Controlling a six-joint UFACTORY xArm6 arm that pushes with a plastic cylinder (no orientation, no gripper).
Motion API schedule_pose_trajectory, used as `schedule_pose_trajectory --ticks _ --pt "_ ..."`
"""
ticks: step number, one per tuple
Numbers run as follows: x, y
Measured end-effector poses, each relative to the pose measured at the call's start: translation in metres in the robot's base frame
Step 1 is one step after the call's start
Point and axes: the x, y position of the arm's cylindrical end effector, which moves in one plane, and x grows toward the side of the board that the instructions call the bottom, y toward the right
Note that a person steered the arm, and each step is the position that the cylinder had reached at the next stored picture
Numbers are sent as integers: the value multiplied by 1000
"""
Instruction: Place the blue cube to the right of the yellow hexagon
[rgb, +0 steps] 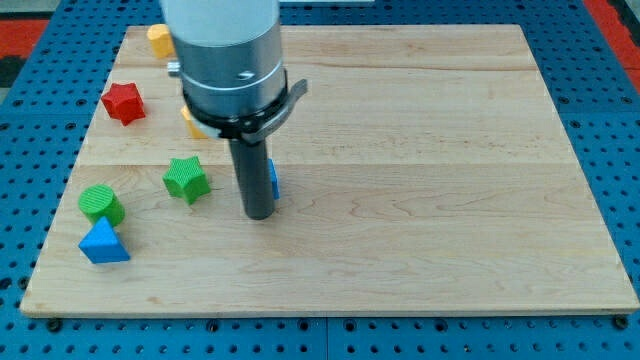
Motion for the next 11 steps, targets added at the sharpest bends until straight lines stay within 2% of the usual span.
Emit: schedule_pose_trajectory --ticks 1,2,3,4,6,7,8,9,10,11 --pt "-16 -22" --pt "-76 -5" --pt "-118 -5" --pt "-130 -5" --pt "-76 -17" --pt "-30 -19" --pt "-25 48" --pt "-91 49" --pt "-84 50" --pt "-37 29"
